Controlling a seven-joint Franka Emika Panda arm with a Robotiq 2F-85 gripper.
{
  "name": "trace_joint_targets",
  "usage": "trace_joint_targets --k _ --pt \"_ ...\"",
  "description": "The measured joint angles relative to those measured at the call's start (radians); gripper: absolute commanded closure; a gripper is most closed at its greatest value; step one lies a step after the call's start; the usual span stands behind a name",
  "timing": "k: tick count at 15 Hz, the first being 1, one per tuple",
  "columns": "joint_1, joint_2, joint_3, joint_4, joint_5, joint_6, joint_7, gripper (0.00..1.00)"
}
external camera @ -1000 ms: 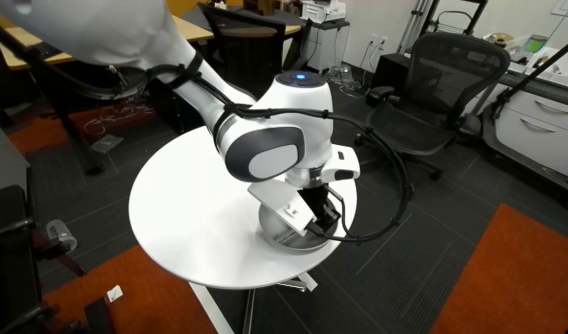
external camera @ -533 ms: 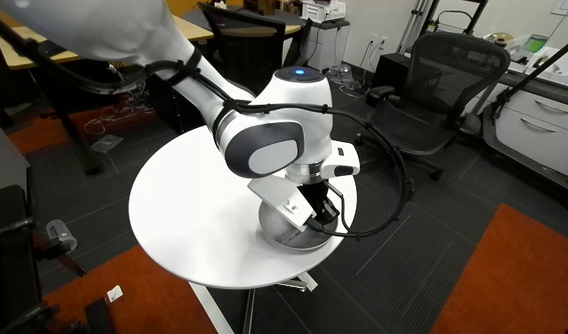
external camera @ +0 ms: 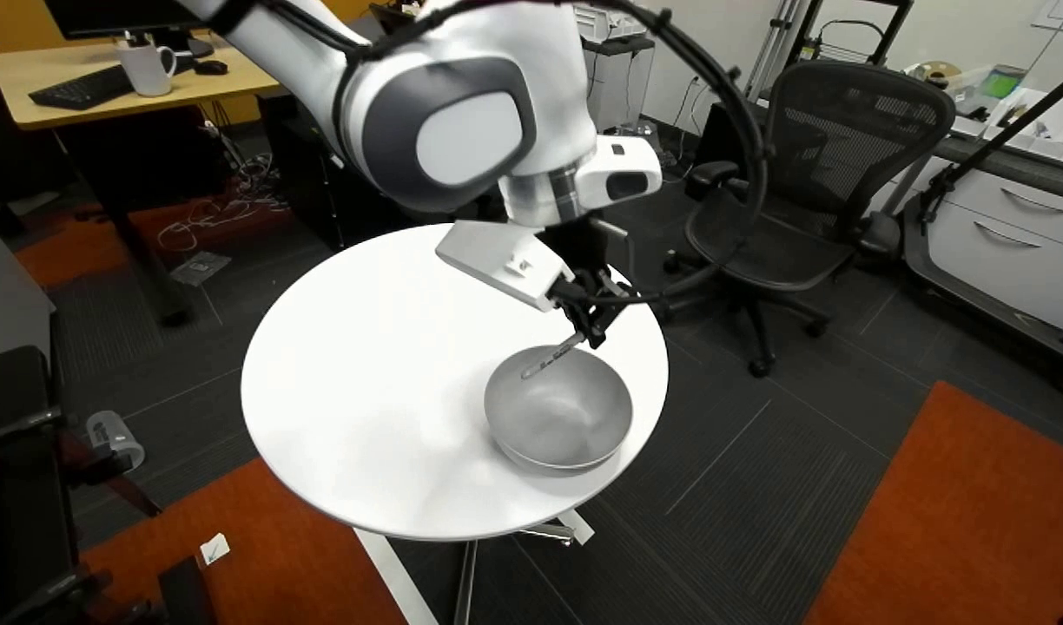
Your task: Take the pen out of the bowl and put it on the table
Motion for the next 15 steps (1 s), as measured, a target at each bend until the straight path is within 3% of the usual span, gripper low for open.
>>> trace_joint_targets --k 4,8,11,15 --pt "0.09 -0.119 -0.004 -0.097 -0.095 0.0 0.066 0.96" --pt "0.193 -0.159 0.02 -0.155 -0.177 0.007 0.116 0.96" --pt "0.23 -0.149 0.078 -0.178 -0.188 0.045 0.106 0.96" --pt "0.228 -0.086 0.18 -0.182 -0.176 0.109 0.012 0.96"
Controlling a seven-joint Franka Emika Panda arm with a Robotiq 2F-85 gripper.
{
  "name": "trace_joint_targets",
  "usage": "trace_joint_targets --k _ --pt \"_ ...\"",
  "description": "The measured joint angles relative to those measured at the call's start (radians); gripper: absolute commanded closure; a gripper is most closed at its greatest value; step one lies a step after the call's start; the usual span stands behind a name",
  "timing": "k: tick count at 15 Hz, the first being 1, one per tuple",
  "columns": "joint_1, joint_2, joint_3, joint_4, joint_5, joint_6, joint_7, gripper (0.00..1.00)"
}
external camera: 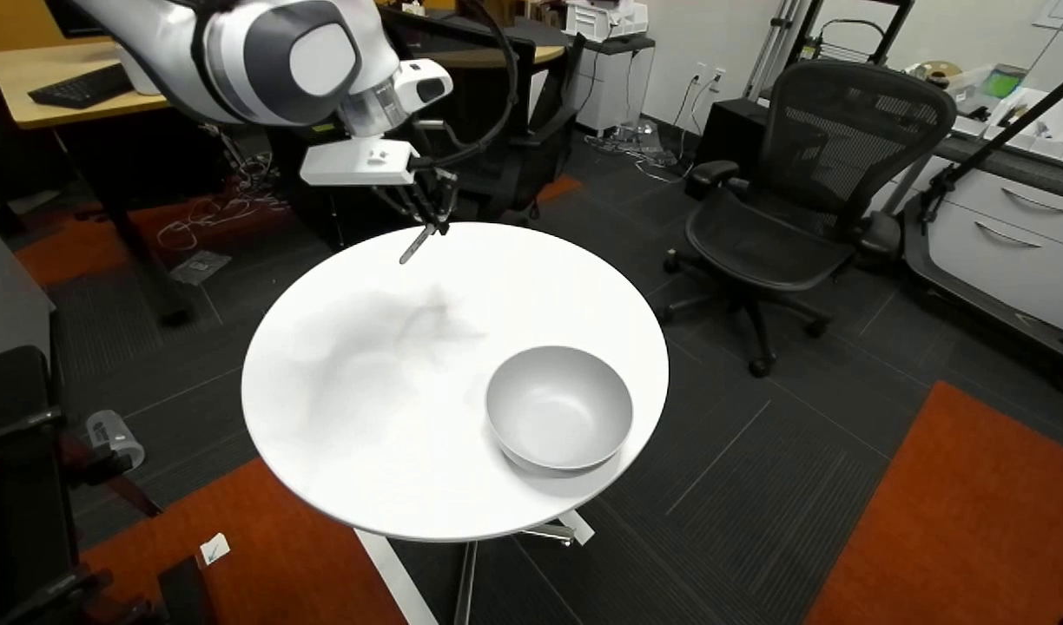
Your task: Take the pen out of the bowl and put it on the table
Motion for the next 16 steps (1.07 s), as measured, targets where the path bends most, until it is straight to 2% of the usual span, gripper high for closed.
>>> trace_joint_targets --k 6,7,8,9,15,16 --pt "-0.072 0.124 0.127 0.027 0.049 0.058 -0.193 0.96" --pt "-0.09 0.141 0.145 0.035 0.052 0.061 -0.22 0.6" --pt "-0.106 0.154 0.159 0.043 0.053 0.062 -0.245 0.59" --pt "-0.121 0.165 0.17 0.051 0.053 0.062 -0.266 0.53" --pt "-0.184 0.199 0.22 0.081 0.055 0.062 -0.334 0.06" --pt "-0.19 0.202 0.225 0.085 0.055 0.062 -0.335 0.02"
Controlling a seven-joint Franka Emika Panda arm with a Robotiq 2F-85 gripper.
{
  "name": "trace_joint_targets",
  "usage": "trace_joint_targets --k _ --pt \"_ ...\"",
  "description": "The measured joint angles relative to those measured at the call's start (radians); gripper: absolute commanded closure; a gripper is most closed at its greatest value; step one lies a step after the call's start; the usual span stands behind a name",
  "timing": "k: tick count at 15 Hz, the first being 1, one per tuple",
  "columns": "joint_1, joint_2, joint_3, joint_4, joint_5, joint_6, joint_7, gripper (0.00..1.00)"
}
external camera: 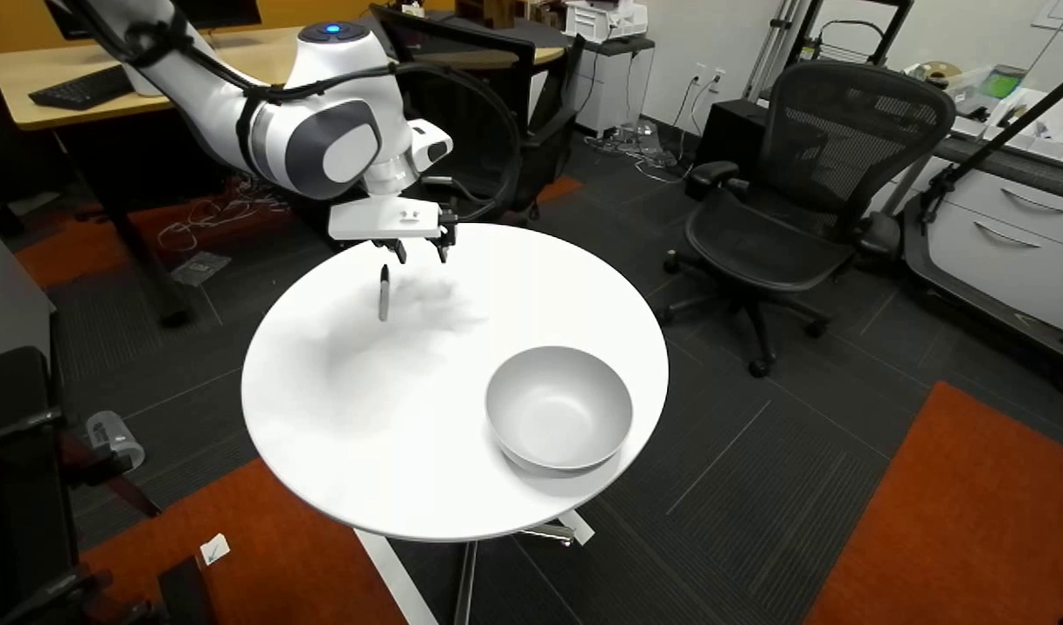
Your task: Take the pen out of the bowl and put it on the table
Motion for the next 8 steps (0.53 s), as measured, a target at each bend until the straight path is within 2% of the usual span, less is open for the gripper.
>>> trace_joint_targets --k 8 --pt "-0.018 0.012 0.031 0.012 0.002 0.0 -0.011 0.0"
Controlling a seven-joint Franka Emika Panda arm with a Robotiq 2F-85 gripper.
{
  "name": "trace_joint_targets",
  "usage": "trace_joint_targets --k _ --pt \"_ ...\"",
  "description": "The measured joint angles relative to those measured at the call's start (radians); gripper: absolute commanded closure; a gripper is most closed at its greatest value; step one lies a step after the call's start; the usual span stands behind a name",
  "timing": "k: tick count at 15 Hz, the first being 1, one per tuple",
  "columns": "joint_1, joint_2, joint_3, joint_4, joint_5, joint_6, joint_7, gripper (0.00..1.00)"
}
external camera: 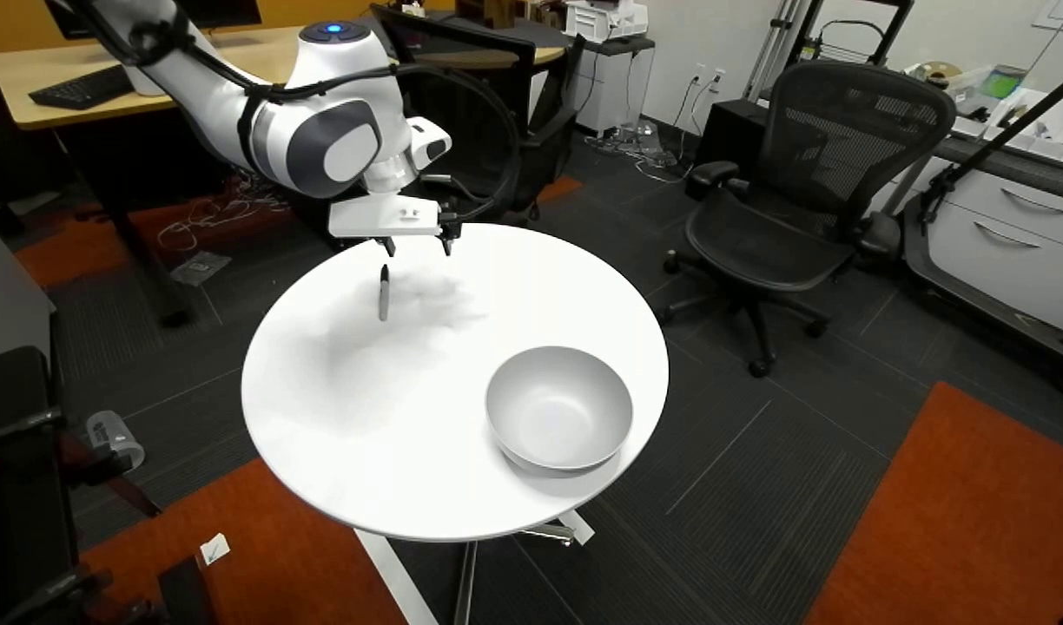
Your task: Take the pen out of the bowl and put it on the table
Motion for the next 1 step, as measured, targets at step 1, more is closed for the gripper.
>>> trace_joint_targets --k 1 --pt "-0.003 0.002 0.005 0.001 0.004 0.0 -0.005 0.0"
